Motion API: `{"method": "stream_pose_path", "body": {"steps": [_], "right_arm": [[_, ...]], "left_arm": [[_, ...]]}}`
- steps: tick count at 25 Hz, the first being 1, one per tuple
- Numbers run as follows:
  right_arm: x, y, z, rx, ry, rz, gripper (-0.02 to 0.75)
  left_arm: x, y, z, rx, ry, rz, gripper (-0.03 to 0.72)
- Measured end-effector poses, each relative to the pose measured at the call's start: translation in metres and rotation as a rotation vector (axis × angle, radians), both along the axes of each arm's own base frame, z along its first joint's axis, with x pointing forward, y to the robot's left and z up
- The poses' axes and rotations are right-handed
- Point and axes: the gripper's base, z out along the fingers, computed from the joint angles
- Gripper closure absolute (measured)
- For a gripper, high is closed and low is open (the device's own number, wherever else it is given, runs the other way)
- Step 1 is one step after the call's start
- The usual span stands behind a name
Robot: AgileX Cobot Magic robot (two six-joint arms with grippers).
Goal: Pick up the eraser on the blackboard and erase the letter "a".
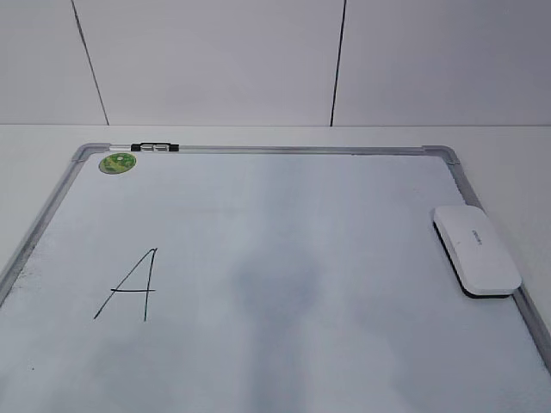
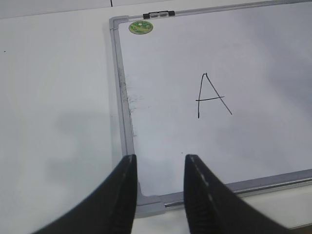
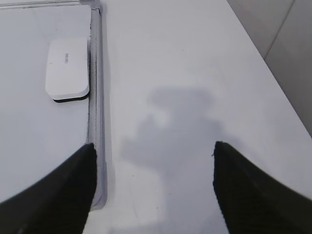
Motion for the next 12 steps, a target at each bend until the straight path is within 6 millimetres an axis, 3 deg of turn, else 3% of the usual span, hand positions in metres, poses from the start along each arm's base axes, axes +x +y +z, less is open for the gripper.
{"method": "stream_pose_path", "body": {"steps": [12], "right_arm": [[0.0007, 0.0056, -0.0006, -0.005, 0.008, 0.076, 0.146]], "left_arm": [[0.0, 0.0, 0.0, 0.0, 0.0, 0.0, 0.444]]}}
